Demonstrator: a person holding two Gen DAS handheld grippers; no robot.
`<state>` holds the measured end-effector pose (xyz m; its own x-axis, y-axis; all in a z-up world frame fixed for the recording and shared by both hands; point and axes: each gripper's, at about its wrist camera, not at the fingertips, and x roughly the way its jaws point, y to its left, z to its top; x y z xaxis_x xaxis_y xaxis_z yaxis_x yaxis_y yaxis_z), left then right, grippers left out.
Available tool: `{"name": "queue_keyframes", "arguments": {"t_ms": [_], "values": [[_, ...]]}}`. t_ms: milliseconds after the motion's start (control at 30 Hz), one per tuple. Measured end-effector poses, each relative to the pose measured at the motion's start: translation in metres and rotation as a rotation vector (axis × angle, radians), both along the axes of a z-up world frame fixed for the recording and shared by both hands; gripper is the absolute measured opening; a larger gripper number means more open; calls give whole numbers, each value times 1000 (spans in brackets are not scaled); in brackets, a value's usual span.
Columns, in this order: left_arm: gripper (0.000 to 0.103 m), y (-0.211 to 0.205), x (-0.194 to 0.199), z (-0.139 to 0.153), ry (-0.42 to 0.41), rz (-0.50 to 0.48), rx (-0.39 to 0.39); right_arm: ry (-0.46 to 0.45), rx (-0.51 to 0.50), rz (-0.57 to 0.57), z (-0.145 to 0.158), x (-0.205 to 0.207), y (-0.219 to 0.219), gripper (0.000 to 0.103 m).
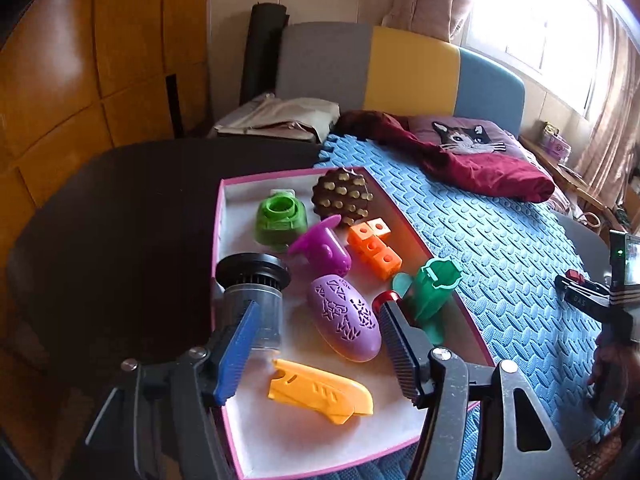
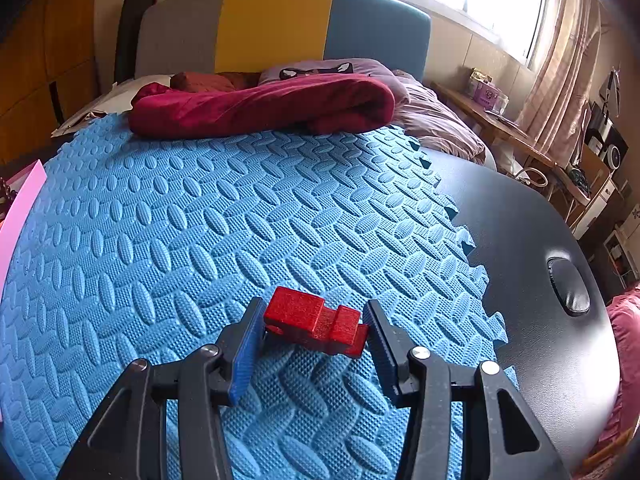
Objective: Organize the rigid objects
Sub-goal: 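Carry the red plastic piece toward the tray with the right tool, then lower the red piece into the tray and open the right tool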
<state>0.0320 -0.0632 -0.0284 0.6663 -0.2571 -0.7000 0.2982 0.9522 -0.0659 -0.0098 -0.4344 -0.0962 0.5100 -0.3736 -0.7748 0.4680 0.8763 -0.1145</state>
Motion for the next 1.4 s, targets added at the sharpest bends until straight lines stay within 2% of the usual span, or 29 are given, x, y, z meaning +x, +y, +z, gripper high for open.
{"name": "queue_keyframes", "arguments": {"t_ms": [733, 967, 1100, 1233, 1400], "values": [[69, 43, -13, 4, 1, 103, -38, 2, -7, -2, 3, -3, 1, 49], [70, 69, -7, 1, 7, 162, -53, -10, 51, 6, 14, -14, 9, 49], [70, 88, -2, -2, 16, 217, -59, -71, 103, 87, 30, -18, 34, 49], [70, 102, -2, -4, 18, 255, -63, -141, 168, 225, 52, -19, 75, 49], [70, 107, 0, -4, 15, 265, -70, -202, 218, 497, 76, -17, 152, 49]]}}
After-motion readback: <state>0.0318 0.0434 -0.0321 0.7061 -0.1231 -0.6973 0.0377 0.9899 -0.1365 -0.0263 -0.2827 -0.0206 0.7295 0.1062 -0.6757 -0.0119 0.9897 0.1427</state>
